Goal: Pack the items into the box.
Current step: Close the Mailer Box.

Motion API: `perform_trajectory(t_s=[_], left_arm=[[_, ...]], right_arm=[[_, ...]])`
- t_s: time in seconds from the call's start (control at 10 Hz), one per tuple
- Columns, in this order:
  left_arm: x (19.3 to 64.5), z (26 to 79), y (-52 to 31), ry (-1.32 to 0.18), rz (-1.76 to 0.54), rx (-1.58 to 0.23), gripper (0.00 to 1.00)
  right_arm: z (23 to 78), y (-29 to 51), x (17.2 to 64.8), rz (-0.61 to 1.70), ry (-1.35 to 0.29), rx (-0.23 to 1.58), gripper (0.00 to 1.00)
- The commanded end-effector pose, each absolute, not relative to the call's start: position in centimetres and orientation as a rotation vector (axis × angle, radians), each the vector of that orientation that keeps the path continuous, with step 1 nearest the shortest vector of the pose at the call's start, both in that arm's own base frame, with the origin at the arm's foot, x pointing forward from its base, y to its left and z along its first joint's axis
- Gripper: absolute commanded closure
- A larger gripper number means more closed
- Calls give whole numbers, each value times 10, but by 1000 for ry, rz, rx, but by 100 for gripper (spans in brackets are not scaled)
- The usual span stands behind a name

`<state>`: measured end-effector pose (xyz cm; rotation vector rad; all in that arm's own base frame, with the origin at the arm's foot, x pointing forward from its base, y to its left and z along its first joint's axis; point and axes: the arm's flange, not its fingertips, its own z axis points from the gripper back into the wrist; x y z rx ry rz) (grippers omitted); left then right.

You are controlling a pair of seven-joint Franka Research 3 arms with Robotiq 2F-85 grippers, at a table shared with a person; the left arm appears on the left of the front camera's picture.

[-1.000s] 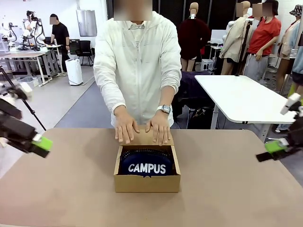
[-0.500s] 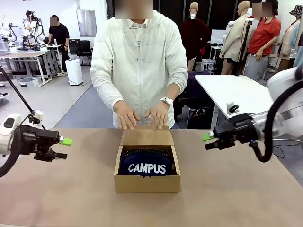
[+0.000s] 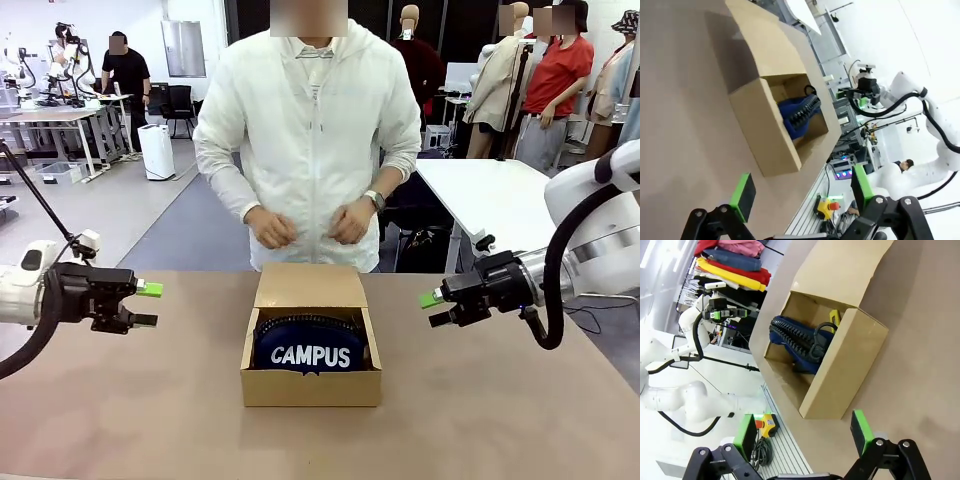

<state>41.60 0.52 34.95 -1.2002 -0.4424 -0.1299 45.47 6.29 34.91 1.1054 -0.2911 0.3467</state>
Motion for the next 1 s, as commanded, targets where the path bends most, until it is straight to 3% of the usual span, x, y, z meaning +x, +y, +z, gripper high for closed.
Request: perform_trajectory(t_s=[0.0, 0.1, 0.2, 0.4, 0.6, 0.9], left_arm=[[416, 352, 0, -435, -146, -1217, 0], [462, 338, -9, -305, -133, -1247, 0], [503, 319, -12, -297, 10, -1233, 0], [542, 290, -18, -332, 46, -1312, 0], [584, 261, -31, -441, 45, -1501, 0], [620, 222, -79, -417, 14, -1504, 0]], right_arm=[[349, 62, 455, 344, -291, 1104, 0], [342, 66, 500, 259, -280, 1143, 0], [336, 71, 528, 225, -241, 1180, 0], [315, 74, 580, 76, -206, 1282, 0], [289, 94, 623, -85, -135, 1329, 0], [258, 128, 654, -58, 12, 1386, 0]])
